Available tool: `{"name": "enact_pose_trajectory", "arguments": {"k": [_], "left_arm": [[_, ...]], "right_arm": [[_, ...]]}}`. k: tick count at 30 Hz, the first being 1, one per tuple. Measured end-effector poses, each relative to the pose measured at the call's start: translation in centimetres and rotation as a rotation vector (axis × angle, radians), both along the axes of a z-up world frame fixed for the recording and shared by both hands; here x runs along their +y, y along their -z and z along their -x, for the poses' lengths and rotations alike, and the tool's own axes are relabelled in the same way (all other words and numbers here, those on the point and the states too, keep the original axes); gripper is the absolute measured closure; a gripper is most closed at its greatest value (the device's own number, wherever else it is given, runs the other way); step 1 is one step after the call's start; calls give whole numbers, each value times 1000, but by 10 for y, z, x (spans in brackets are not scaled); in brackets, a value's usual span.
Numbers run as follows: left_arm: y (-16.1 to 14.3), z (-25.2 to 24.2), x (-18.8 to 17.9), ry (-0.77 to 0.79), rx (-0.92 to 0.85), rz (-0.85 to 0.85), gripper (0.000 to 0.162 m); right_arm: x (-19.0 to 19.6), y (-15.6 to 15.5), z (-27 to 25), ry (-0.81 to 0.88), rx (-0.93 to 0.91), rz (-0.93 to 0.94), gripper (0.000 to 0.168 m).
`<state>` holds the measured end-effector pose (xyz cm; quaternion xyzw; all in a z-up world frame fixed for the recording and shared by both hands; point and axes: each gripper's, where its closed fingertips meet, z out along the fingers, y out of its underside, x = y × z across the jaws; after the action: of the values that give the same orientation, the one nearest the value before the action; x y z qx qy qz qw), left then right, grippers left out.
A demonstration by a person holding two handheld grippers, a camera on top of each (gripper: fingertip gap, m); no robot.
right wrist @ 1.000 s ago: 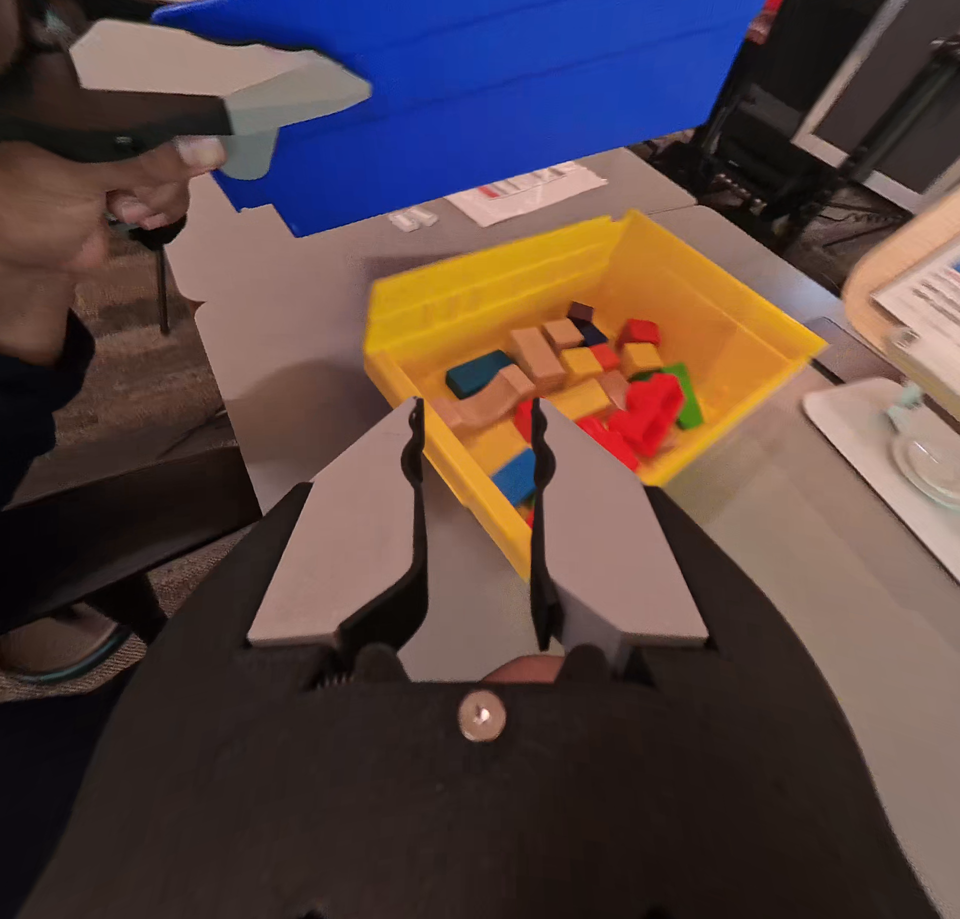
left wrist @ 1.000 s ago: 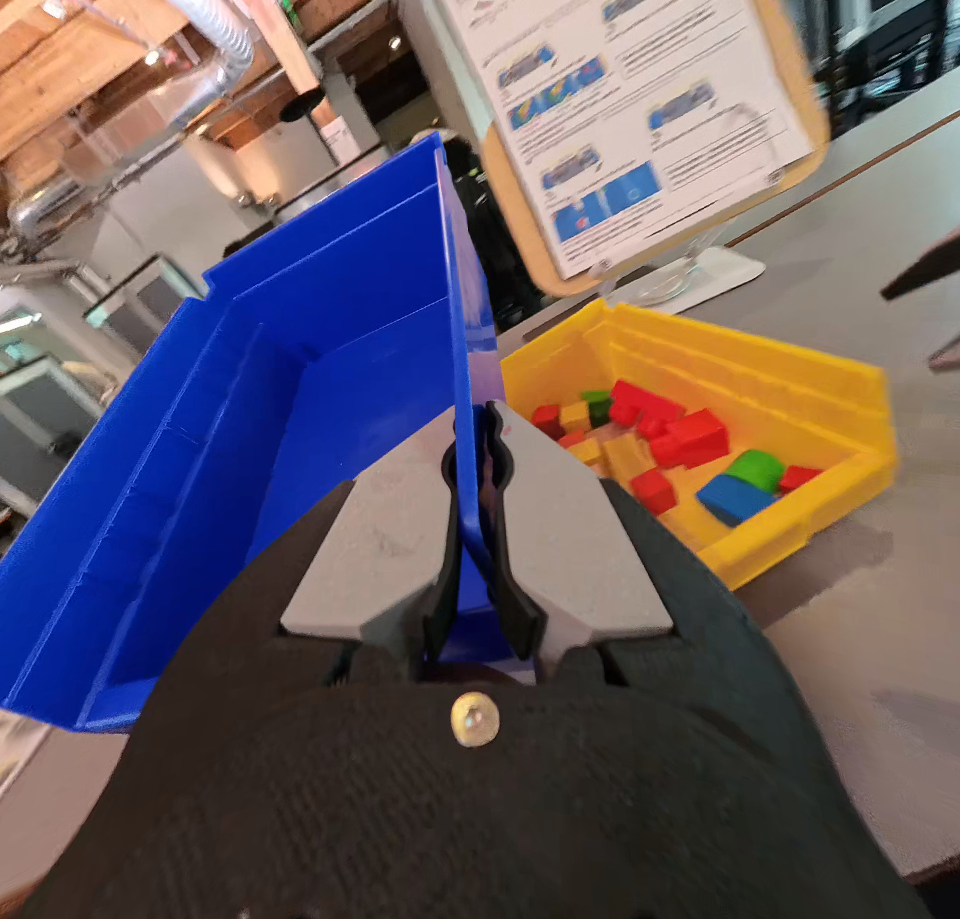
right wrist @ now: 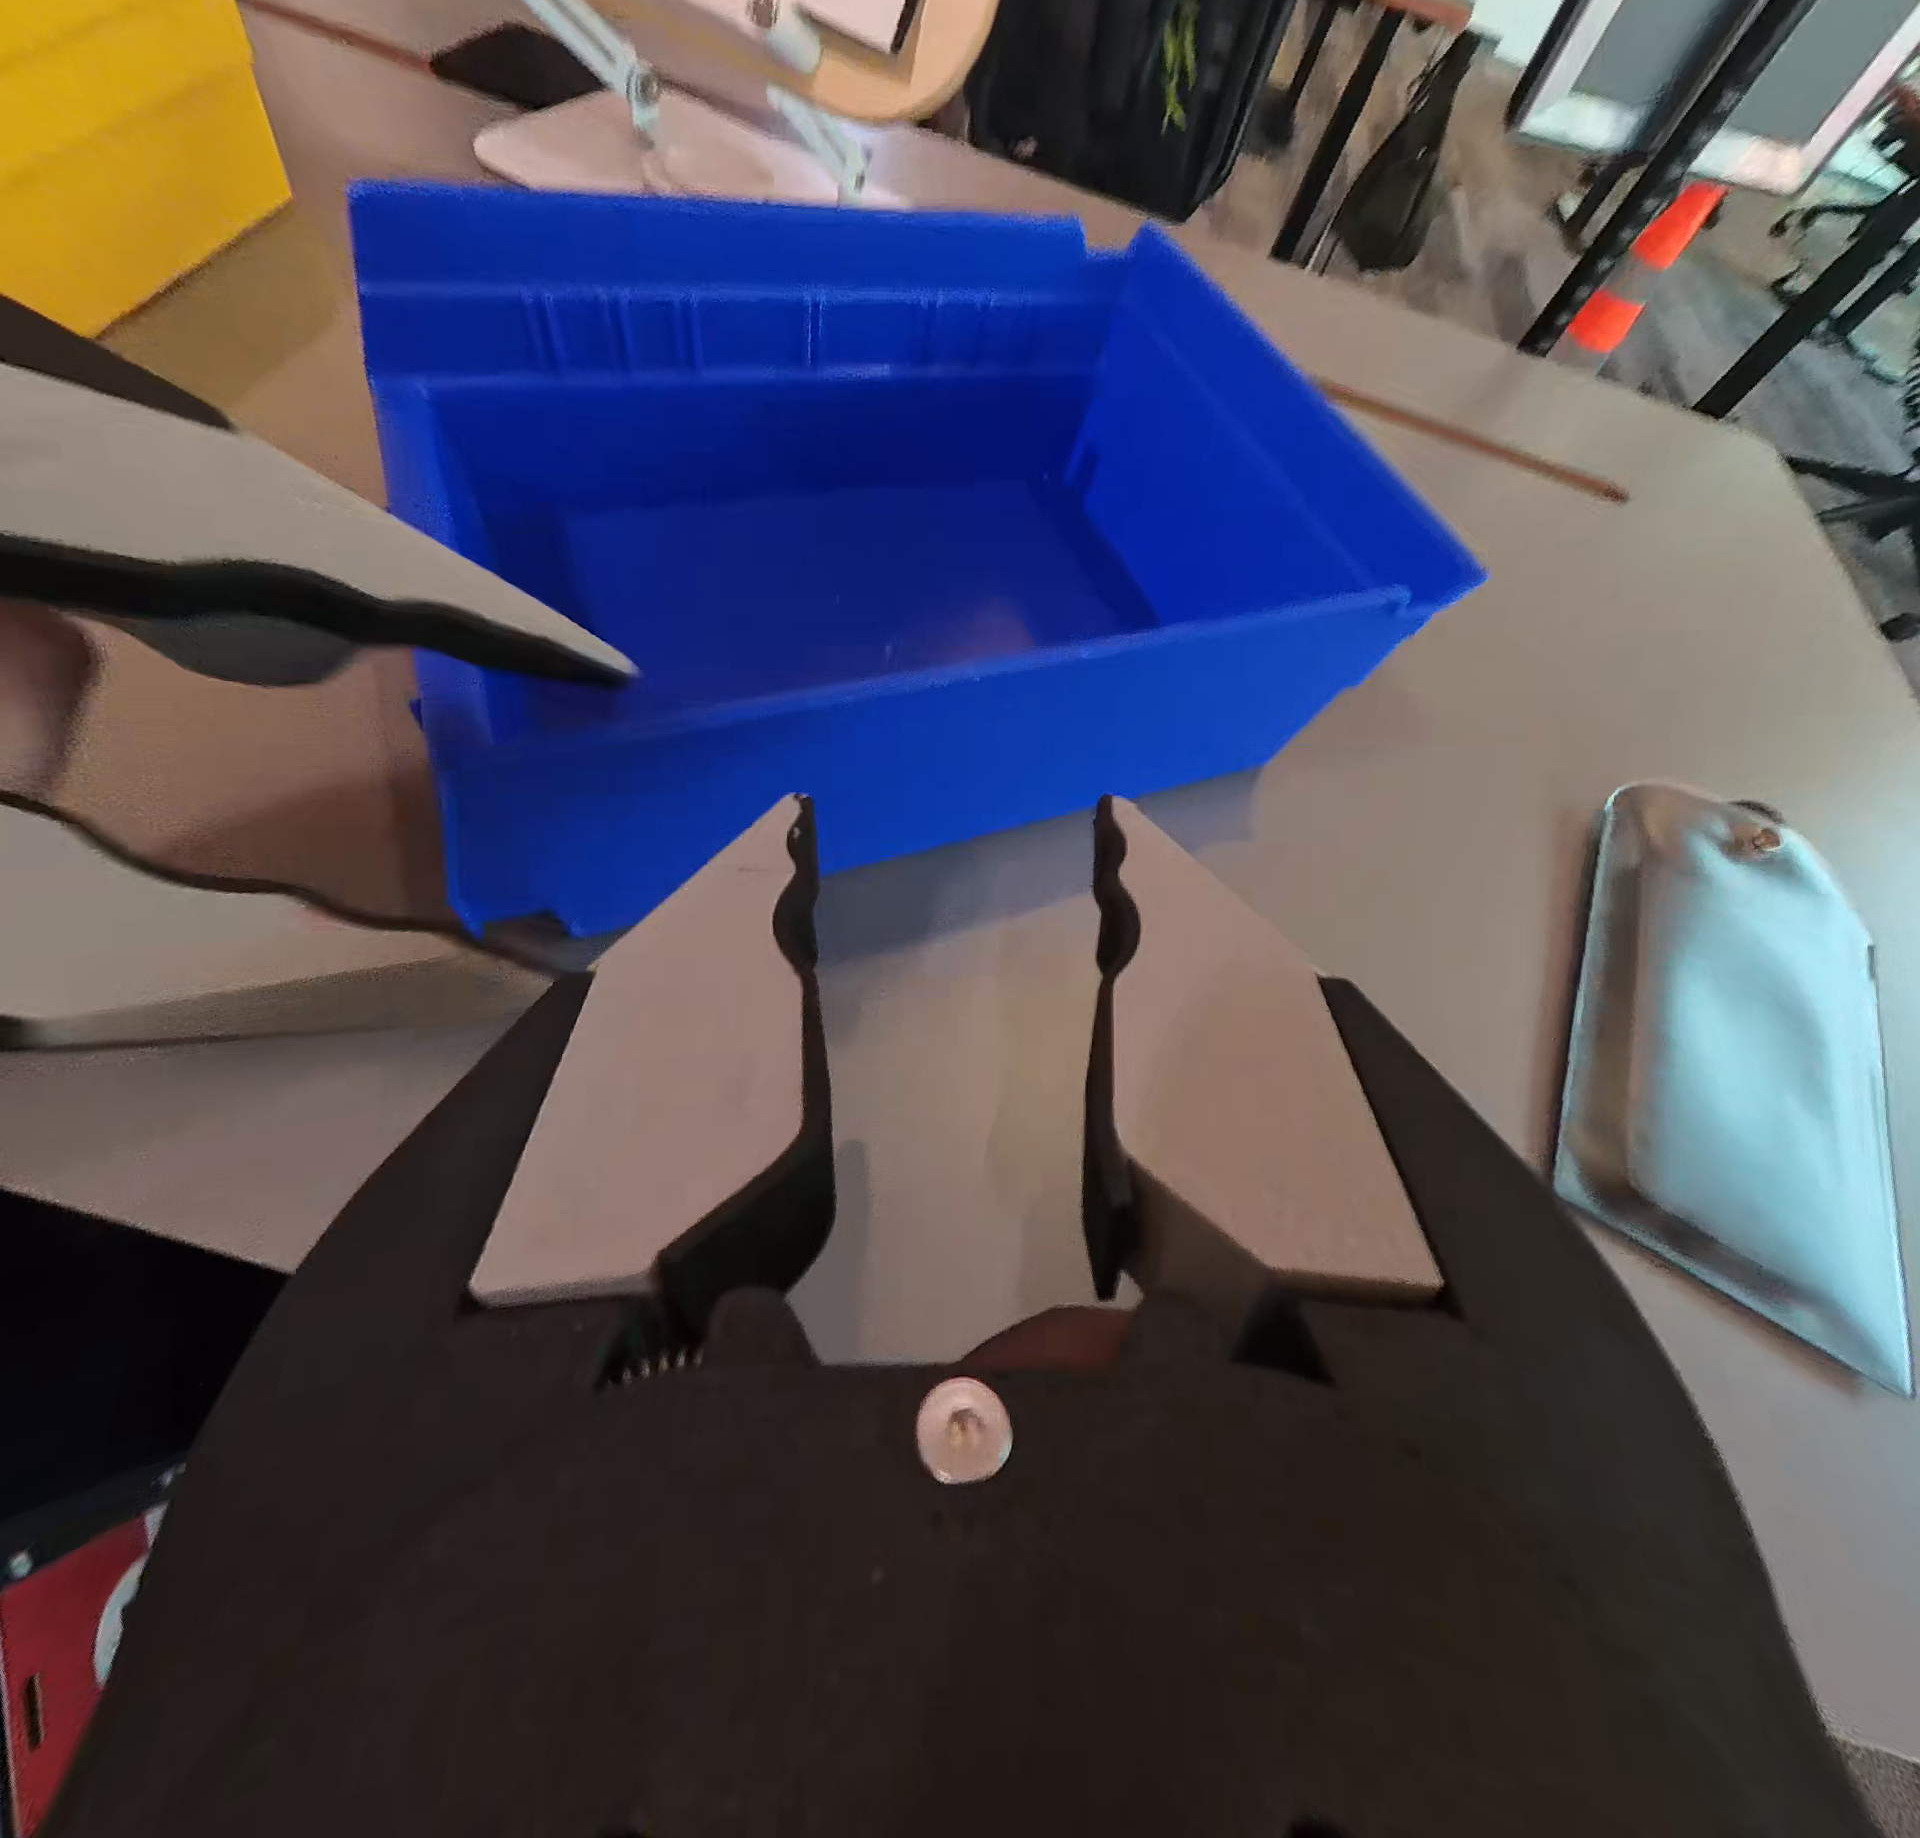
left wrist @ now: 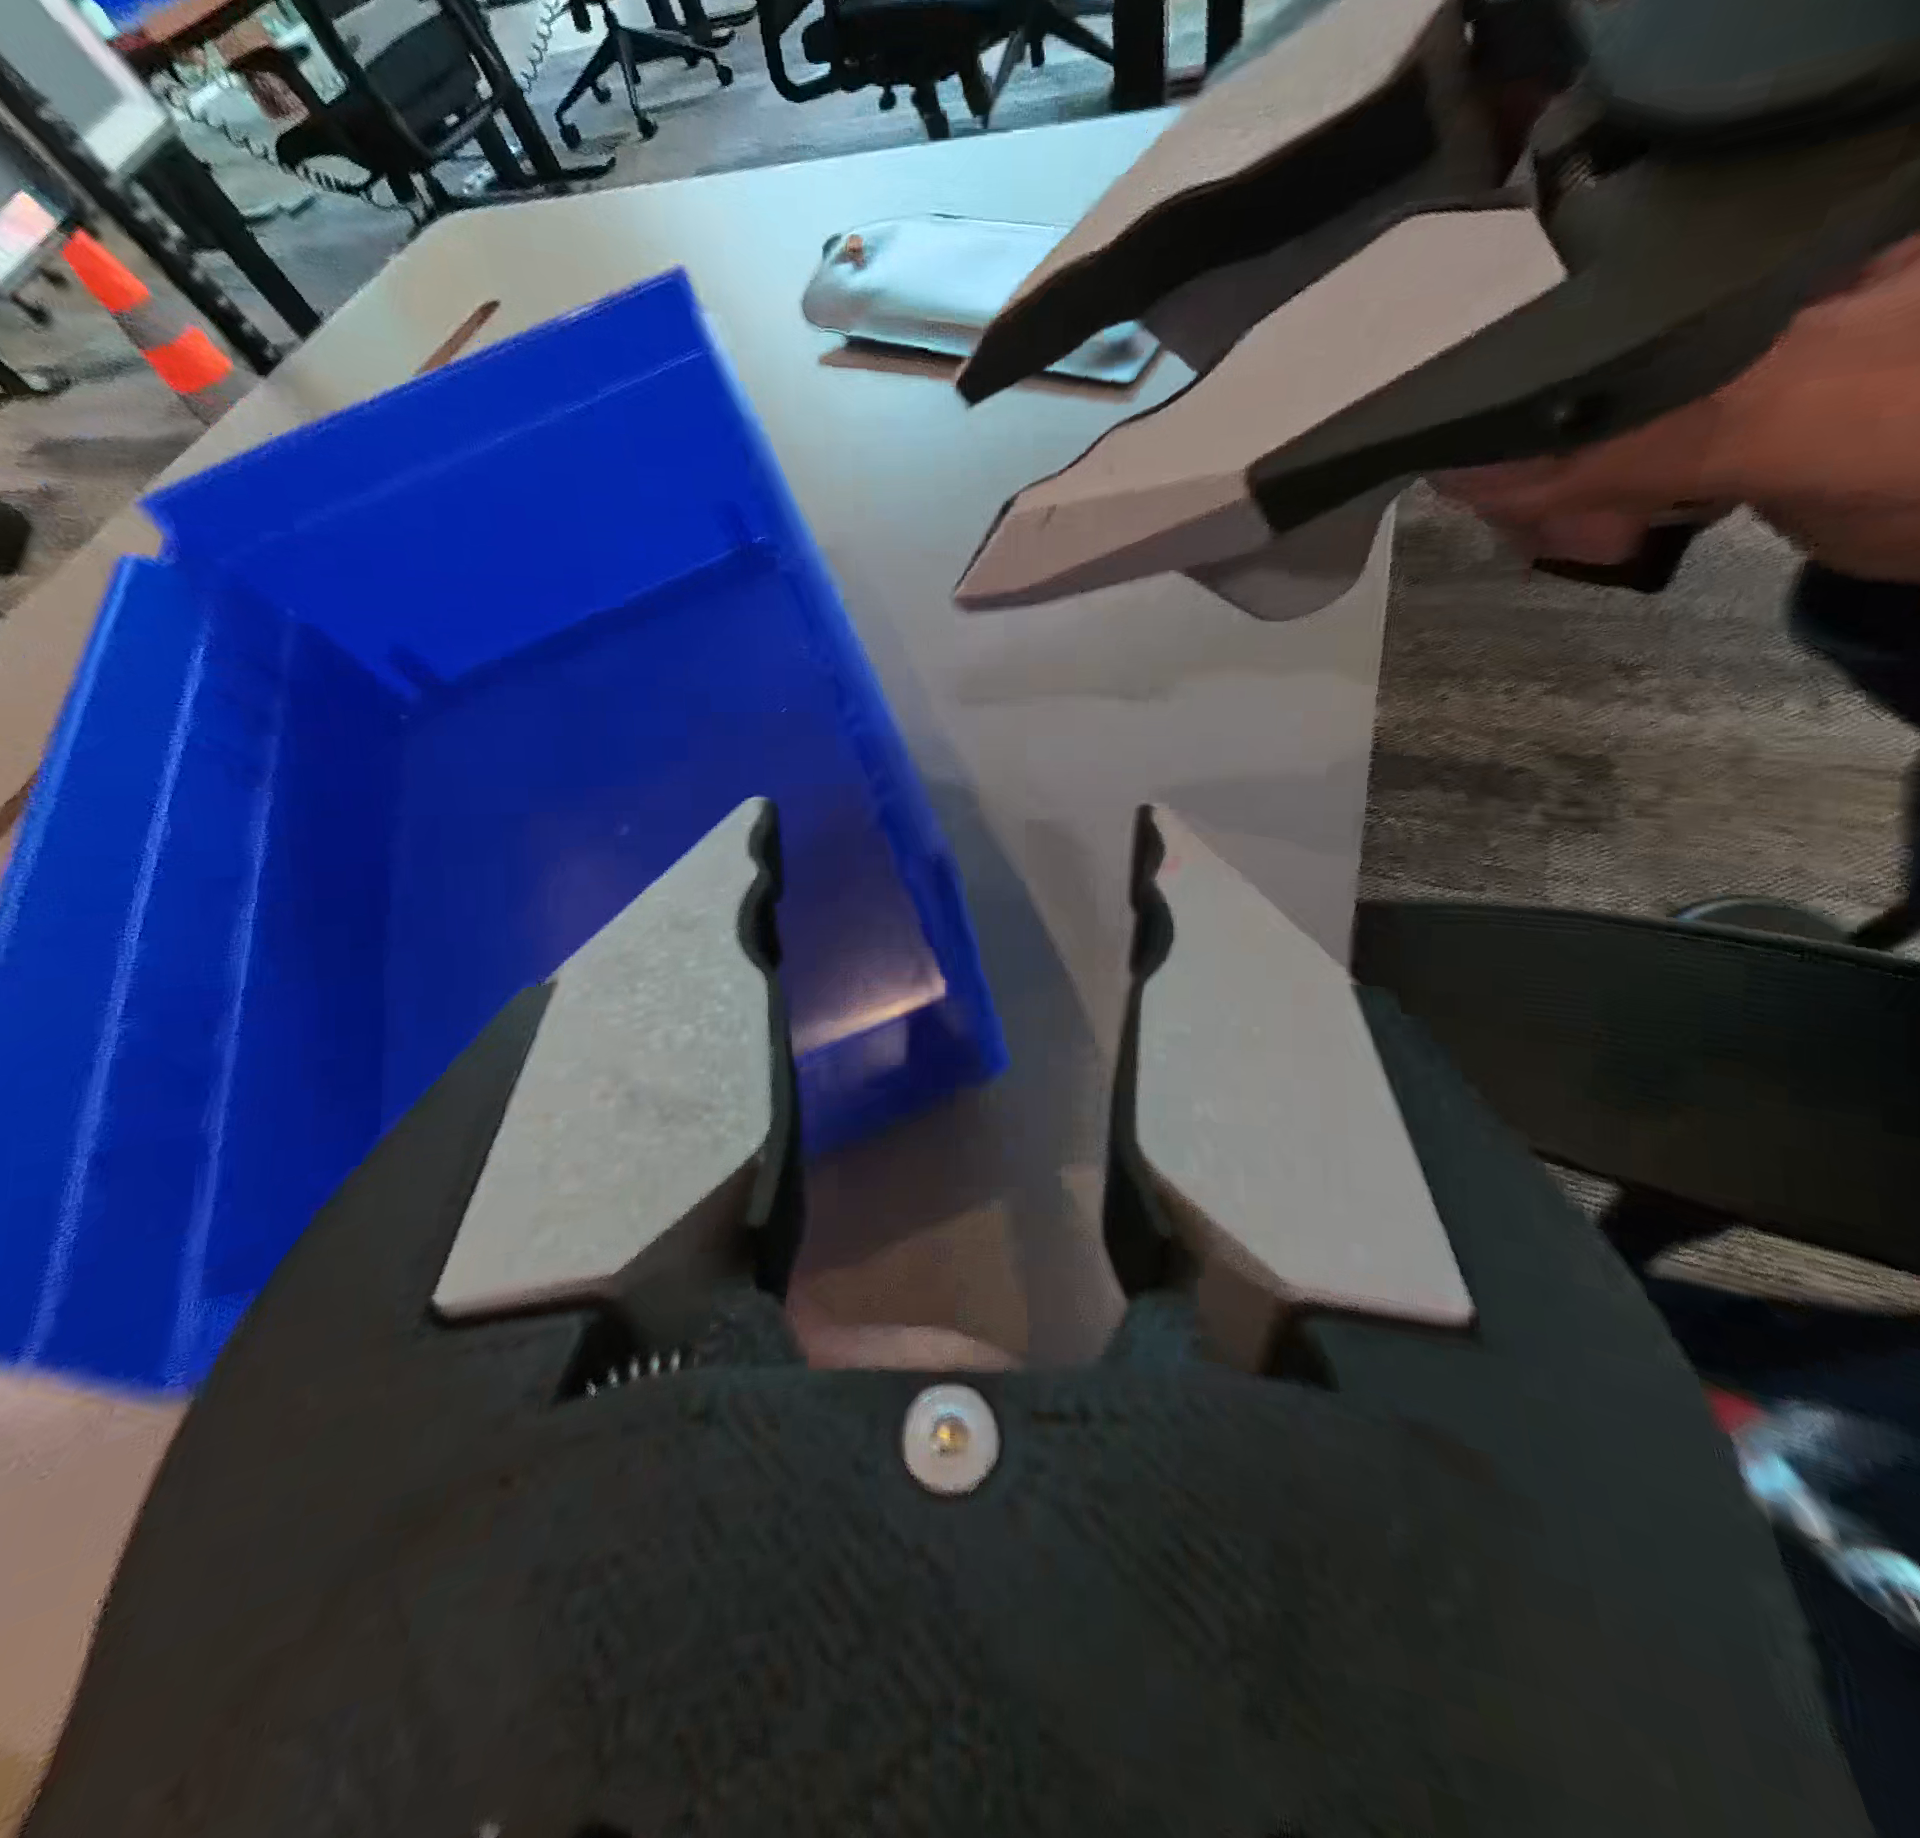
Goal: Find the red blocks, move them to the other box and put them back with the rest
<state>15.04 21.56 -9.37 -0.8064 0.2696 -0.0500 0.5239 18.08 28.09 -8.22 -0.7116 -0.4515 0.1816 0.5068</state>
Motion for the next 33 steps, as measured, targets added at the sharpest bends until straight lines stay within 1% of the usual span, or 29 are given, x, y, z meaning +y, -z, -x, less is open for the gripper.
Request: {"name": "enact_pose_trajectory", "arguments": {"k": [1, 2, 4, 5, 6, 7, 8, 9, 11, 12, 13, 14, 15, 16, 18, 21, 22, 23, 24, 25, 26, 27, 28, 30, 32, 33], "left_arm": [[-9, 14, -12, -10, -25, 2, 92], [-18, 30, -26, -19, -43, -13, 92], [-28, 68, -56, -61, -50, -47, 97], [-28, 90, -69, -103, -37, -55, 98], [-25, 115, -81, -158, -12, -59, 100], [-20, 140, -92, -226, 17, -56, 101], [-14, 161, -104, -278, 39, -42, 100], [-7, 177, -116, -311, 46, -23, 100], [4, 205, -137, -372, 59, -5, 99], [4, 214, -145, -377, 70, -38, 105], [-1, 226, -152, -416, 68, -98, 110], [-2, 237, -158, -451, 80, -122, 110], [1, 249, -164, -492, 97, -108, 109], [4, 256, -168, -518, 102, -93, 105], [4, 258, -172, -525, 94, -98, 102], [4, 256, -172, -525, 117, -119, 101], [5, 257, -170, -534, 129, -119, 99], [6, 258, -168, -548, 136, -120, 98], [6, 258, -165, -557, 133, -121, 96], [8, 256, -161, -554, 121, -118, 94], [11, 251, -156, -542, 104, -107, 94], [16, 246, -151, -533, 97, -91, 94], [20, 242, -146, -525, 107, -78, 94], [25, 242, -136, -541, 167, -74, 94], [33, 256, -127, -603, 243, -52, 96], [37, 265, -125, -635, 266, -37, 104]], "right_arm": [[-5, -5, 3, -13, 19, -9, 117], [-15, -8, 9, -52, 38, -2, 118], [-53, -6, 29, -206, 59, 58, 121], [-74, 0, 41, -288, 47, 100, 121], [-89, 8, 51, -335, 18, 126, 116], [-93, 12, 59, -330, -7, 103, 110], [-91, 13, 66, -301, -25, 44, 114], [-87, 17, 71, -267, -61, 0, 113], [-87, 30, 79, -256, -146, -24, 100], [-89, 38, 82, -267, -196, -35, 97], [-83, 47, 79, -240, -268, -68, 95], [-69, 53, 71, -176, -356, -126, 98], [-53, 57, 60, -110, -440, -187, 103], [-39, 59, 47, -58, -500, -222, 106], [-14, 59, 21, 25, -520, -204, 109], [34, 44, -36, 247, -456, -113, 110], [36, 39, -44, 261, -407, -64, 110], [24, 31, -38, 200, -323, -15, 114], [2, 20, -20, 83, -214, 25, 118], [-26, 7, 3, -50, -112, 54, 118], [-54, -1, 25, -167, -51, 73, 119], [-76, -3, 43, -247, -46, 74, 117], [-89, 0, 60, -278, -68, 49, 115], [-97, 8, 92, -263, -114, -43, 107], [-91, 25, 114, -222, -237, -143, 95], [-80, 30, 117, -172, -302, -213, 97]]}}
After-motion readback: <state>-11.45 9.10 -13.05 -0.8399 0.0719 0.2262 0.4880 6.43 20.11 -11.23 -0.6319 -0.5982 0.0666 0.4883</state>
